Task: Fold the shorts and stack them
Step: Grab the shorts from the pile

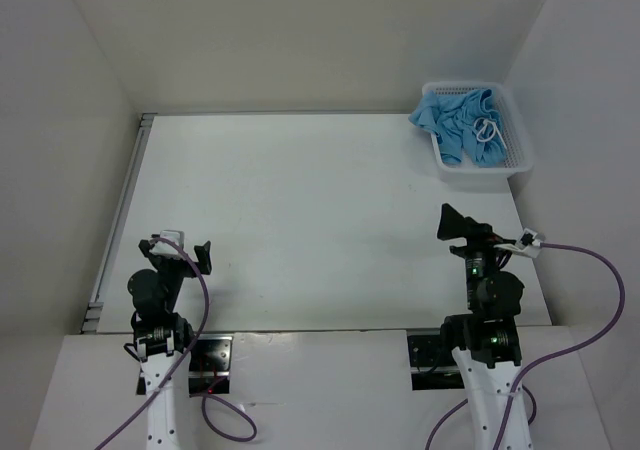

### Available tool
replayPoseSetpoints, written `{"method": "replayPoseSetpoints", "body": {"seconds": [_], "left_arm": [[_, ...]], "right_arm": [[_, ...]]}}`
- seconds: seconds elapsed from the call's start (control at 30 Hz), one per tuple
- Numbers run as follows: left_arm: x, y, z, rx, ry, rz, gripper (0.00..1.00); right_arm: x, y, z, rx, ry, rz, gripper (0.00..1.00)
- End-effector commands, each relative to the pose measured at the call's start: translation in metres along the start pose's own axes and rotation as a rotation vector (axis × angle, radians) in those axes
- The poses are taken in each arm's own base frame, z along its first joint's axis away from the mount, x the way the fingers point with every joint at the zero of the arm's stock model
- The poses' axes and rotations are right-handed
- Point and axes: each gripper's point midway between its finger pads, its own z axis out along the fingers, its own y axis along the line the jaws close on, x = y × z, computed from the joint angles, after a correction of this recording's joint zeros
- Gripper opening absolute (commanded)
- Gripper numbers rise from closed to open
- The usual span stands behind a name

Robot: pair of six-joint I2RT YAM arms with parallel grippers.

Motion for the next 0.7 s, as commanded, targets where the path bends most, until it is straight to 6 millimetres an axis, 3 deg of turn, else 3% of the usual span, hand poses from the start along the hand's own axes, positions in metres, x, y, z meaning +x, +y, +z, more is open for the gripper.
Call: {"method": "replayPoseSetpoints", "body": {"seconds": [0.0,0.2,0.33,0.37,0.4,0.43,0.47,0.5,0.53,0.57,0.6,0.67], "left_arm": [[-0.007,-0.002,0.001,0.016,-0.041,0.017,1.0],[-0.007,-0.002,0.001,0.016,-0.041,0.017,1.0],[-0.007,-0.005,0.001,0.03,-0.042,0.017,1.0],[-0.02,-0.013,-0.001,0.076,-0.069,0.028,1.0],[-0.024,-0.039,-0.004,0.231,-0.091,0.039,1.0],[-0.042,-0.047,-0.007,0.276,-0.149,0.069,1.0],[-0.052,-0.049,-0.008,0.29,-0.191,0.092,1.0],[-0.067,-0.054,-0.009,0.314,-0.253,0.126,1.0],[-0.095,-0.046,-0.01,0.268,-0.361,0.178,1.0],[-0.104,-0.038,-0.009,0.213,-0.399,0.184,1.0],[-0.118,-0.031,-0.01,0.166,-0.436,0.187,1.0],[-0.125,-0.008,-0.004,0.042,-0.398,0.139,1.0]], "right_arm": [[-0.001,0.004,0.0,-0.013,-0.007,0.042,0.99],[0.011,0.04,-0.007,-0.228,0.06,-0.077,0.99],[0.003,0.031,0.001,-0.124,0.042,-0.008,0.99],[0.009,0.028,0.01,-0.096,0.074,-0.025,0.99],[0.0,0.039,0.015,-0.102,0.081,-0.039,0.99],[-0.001,0.042,0.024,-0.083,0.104,-0.044,0.99],[0.025,0.021,0.044,0.04,0.228,-0.084,0.99],[0.001,0.041,0.063,0.062,0.207,-0.087,0.99],[0.002,0.039,0.079,0.118,0.247,-0.11,0.99],[0.013,0.031,0.09,0.19,0.331,-0.173,0.99],[0.013,0.04,0.126,0.232,0.37,-0.211,0.99],[0.005,0.037,0.164,0.326,0.344,-0.255,0.99]]}}
